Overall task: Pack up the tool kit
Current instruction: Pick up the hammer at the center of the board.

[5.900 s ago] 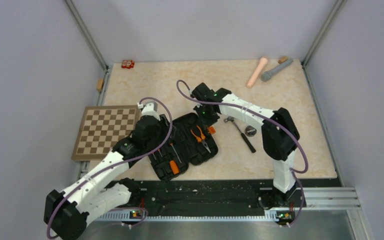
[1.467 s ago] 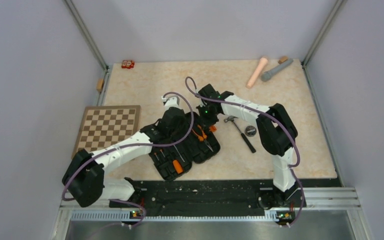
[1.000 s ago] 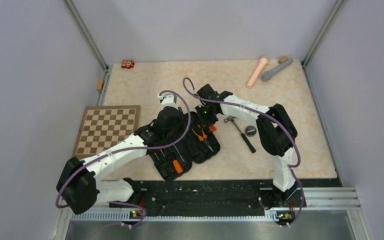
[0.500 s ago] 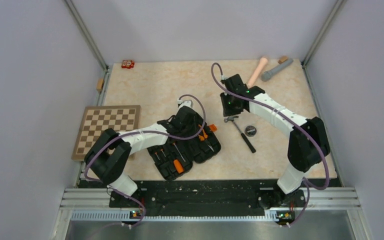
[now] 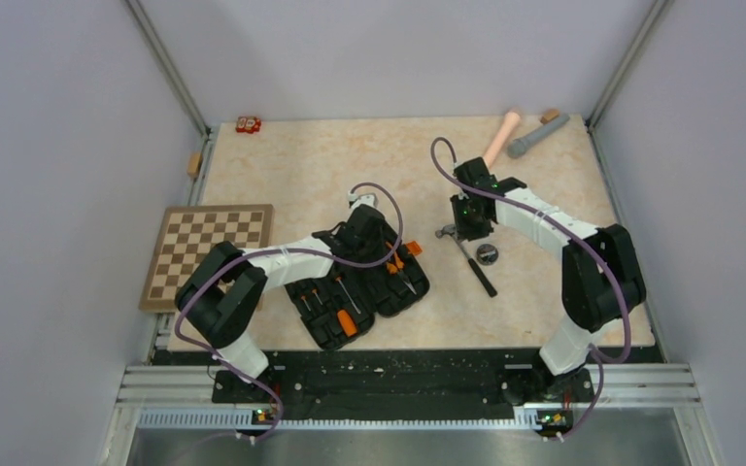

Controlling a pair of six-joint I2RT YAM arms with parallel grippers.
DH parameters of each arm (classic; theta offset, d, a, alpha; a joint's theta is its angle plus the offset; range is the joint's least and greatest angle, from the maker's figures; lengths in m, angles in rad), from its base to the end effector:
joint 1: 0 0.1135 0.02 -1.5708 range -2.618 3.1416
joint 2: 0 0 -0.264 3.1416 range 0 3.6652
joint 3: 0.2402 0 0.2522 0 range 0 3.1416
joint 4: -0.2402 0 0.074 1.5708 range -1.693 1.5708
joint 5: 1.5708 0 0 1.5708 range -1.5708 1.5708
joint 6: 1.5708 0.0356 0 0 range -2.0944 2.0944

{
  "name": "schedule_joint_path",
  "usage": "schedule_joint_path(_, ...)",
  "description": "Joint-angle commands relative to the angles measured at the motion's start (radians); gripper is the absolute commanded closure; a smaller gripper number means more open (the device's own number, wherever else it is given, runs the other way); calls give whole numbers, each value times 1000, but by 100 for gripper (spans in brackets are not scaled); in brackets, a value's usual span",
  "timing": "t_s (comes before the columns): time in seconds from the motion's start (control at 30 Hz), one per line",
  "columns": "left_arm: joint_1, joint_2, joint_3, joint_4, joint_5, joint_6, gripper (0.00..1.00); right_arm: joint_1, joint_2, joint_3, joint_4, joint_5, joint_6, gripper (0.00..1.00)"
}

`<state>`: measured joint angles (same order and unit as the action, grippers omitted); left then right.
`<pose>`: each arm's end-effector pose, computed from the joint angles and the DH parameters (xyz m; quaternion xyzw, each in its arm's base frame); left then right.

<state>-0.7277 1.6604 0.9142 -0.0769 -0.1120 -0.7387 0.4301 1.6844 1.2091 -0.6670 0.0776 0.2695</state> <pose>0.2555 -0.2222 0.1740 -0.0255 0.9293 -0.2053 0.3058 0.3108 0.1395 0.2175 -0.0701 0.9739 0.0372 0.2126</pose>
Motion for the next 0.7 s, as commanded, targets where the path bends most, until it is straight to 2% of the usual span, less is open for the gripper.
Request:
schedule_joint_path(0.0,16,-18,-5,-51,-28,17,85,-9,-3,-6,33,0,-8,72)
schedule_joint_path(0.23,25,-187,123,-96,-120,154,63,-39,23,8,38,-10,-28,66)
schedule_joint_path(0.33,43,-281,145,-101,-162,205,49,-40,53,24,41,-42,-43,63)
schedule_joint_path(0.4,69,-349,137,-105,-174,234,41,-40,73,32,47,-64,-50,59)
schedule_joint_path(0.53,171,-505,72,-119,-161,281,25,-40,105,46,47,-61,-64,58)
schedule_joint_path(0.67,285,-667,-14,-107,-186,372,15,-40,129,67,47,-66,-72,57)
